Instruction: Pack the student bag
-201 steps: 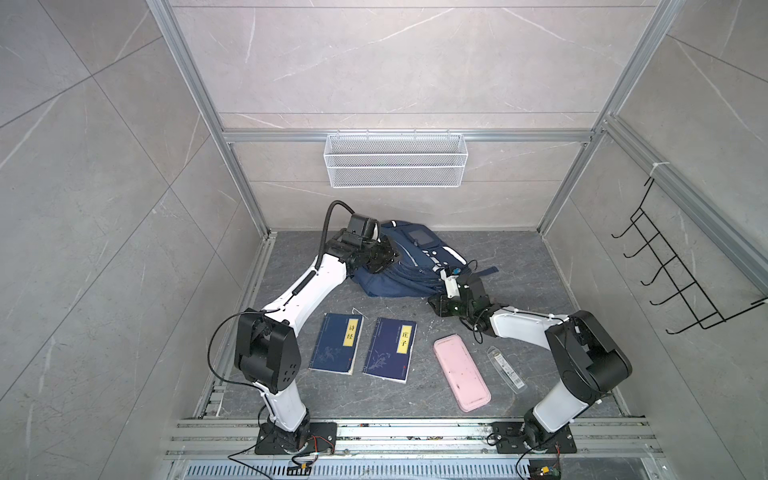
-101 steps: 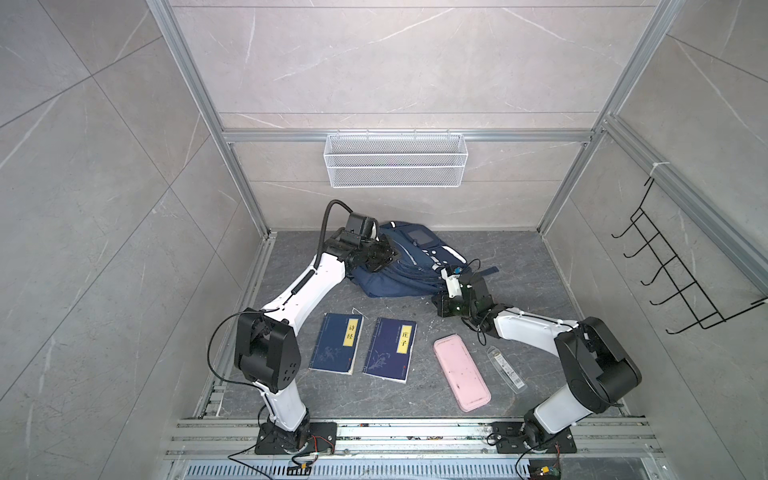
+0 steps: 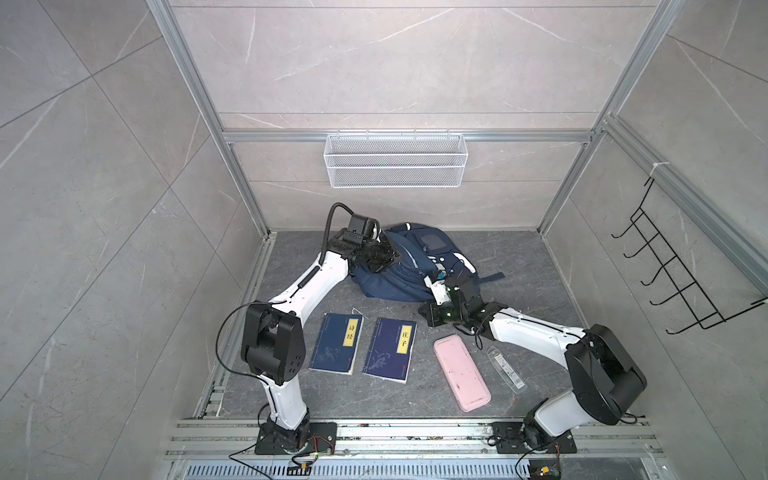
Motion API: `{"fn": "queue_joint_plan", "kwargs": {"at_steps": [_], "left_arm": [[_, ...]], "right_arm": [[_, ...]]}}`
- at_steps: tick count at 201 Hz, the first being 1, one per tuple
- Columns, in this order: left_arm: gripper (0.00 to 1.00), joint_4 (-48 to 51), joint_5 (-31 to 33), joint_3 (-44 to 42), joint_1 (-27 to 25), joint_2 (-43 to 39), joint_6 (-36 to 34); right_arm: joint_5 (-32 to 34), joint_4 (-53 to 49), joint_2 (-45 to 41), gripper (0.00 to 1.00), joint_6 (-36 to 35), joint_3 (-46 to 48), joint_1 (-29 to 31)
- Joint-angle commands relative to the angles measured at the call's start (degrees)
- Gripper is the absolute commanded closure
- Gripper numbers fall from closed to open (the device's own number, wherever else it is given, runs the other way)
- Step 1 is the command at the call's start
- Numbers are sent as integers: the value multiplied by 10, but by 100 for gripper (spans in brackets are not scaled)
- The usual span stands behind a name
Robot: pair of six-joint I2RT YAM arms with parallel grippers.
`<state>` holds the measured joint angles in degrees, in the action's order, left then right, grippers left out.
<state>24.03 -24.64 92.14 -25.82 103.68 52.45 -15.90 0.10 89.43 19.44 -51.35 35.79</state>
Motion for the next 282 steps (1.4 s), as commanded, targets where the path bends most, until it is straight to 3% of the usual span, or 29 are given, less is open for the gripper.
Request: {"fn": "queue_joint_plan", "kwargs": {"at_steps": [1, 76, 116, 193, 254, 282], "left_arm": [[100, -90, 3, 9, 3, -5, 12], [100, -106, 19, -32, 5, -14, 23], [100, -114, 31, -77, 17, -31, 21], [100, -191, 13, -165, 11, -12, 61], [100, -234, 5, -97, -61, 69, 95], [100, -247, 0, -57, -73, 101, 114]], "right_arm": [[-27, -12, 17, 90, 4, -38, 32], [-53, 39, 100, 88, 72, -151, 78], [25, 24, 76, 88, 86, -116, 69], [33, -6, 16, 88, 90, -26, -22], [39, -100, -13, 89, 33, -45, -73], [0, -101, -17, 89, 41, -36, -72]]}}
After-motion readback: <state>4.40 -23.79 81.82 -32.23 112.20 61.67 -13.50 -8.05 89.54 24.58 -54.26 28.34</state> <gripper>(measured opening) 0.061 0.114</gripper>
